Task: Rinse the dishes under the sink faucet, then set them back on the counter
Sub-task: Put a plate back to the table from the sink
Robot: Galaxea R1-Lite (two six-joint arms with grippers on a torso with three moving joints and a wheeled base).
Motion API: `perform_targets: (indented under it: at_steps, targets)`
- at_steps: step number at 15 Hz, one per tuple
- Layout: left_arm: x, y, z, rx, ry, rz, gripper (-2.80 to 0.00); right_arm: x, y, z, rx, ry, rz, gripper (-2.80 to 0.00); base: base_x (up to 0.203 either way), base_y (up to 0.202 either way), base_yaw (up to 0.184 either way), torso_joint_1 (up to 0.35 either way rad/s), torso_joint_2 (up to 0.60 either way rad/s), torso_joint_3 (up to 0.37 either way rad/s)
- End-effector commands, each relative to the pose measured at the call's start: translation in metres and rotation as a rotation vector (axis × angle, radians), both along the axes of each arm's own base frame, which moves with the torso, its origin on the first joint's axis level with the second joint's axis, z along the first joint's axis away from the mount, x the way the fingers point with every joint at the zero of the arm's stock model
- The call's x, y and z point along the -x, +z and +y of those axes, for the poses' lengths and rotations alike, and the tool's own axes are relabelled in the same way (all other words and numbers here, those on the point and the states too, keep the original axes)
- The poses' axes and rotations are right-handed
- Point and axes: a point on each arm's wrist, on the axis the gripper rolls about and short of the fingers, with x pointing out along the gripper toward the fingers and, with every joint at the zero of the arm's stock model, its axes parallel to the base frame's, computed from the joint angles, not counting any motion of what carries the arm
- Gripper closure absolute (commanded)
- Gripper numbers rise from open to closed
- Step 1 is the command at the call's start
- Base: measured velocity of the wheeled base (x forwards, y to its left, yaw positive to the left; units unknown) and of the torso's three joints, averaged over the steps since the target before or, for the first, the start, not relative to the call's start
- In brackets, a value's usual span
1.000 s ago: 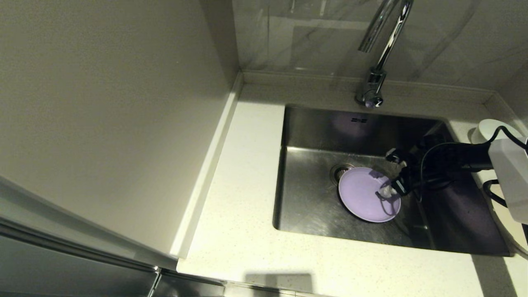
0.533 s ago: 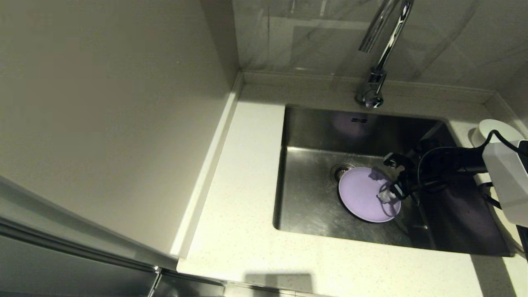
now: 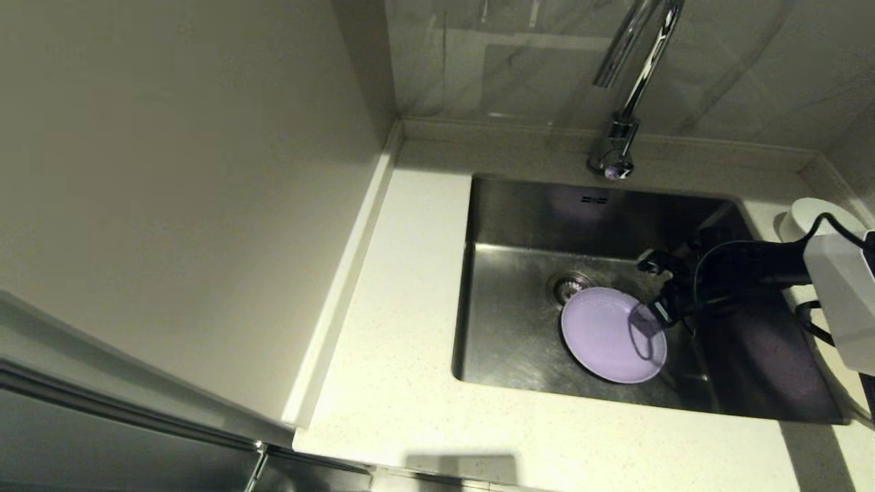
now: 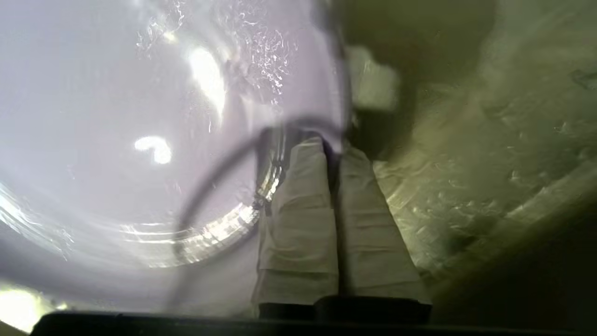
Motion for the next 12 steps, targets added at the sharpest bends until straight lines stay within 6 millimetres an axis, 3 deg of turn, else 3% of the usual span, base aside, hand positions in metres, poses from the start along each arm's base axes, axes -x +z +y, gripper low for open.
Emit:
perform_targets:
  at_steps: [1, 7, 12]
  targets:
    - [0.000, 0.000, 0.000, 0.001, 0.001, -0.003, 0.00, 0.000, -0.002, 0.000, 0.007, -0.001, 0.008, 0.00, 0.000, 0.000, 0.000, 0.000, 0.00, 0.000]
    - [0.000, 0.000, 0.000, 0.001, 0.000, -0.003, 0.00, -0.005, 0.013, -0.002, 0.023, -0.010, -0.094, 0.00, 0.000, 0.000, 0.000, 0.000, 0.00, 0.000]
    - [0.000, 0.000, 0.000, 0.001, 0.001, -0.003, 0.00, 0.001, 0.048, -0.012, 0.040, -0.036, -0.184, 0.00, 0.000, 0.000, 0.000, 0.000, 0.00, 0.000]
